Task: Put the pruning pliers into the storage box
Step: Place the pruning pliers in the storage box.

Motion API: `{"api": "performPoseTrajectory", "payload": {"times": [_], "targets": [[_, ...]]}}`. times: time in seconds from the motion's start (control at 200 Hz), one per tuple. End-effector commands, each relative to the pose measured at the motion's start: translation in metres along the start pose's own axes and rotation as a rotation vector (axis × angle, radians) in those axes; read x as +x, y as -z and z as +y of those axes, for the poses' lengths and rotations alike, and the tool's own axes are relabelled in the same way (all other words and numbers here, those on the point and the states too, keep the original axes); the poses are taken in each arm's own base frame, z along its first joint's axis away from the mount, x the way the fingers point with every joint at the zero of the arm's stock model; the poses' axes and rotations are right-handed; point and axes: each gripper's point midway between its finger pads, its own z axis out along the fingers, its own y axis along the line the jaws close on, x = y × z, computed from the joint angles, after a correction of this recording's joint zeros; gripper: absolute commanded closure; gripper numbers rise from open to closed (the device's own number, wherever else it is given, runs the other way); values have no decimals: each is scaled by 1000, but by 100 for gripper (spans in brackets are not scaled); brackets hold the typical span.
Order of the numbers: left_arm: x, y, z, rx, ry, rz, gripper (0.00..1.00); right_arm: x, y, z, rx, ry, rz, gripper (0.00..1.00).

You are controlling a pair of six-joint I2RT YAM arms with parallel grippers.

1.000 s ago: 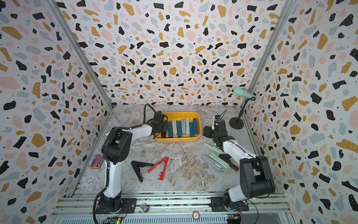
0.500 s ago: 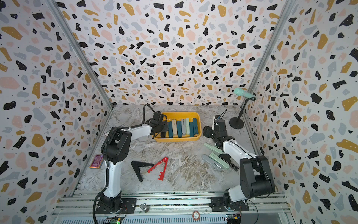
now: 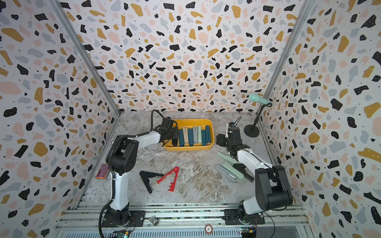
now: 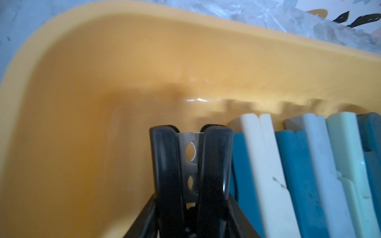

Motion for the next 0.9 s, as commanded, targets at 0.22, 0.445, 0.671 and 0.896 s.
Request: {"api": "performPoseTrajectory", "payload": {"times": [0.22,0.445,0.671,0.896], "targets": [[-23,15,-4,42,36,-61,52,-14,9,2,1,3,-36,28],[-16,12,5,4,20,-44,52,-12,9,1,4,4,-30,28],[-13,8,15,-34,10,-40,57,-13,9,2,4,6,-33,28],[-10,8,32,-109,-23,-33,88,-13,9,0,9,6,-33,27]]}}
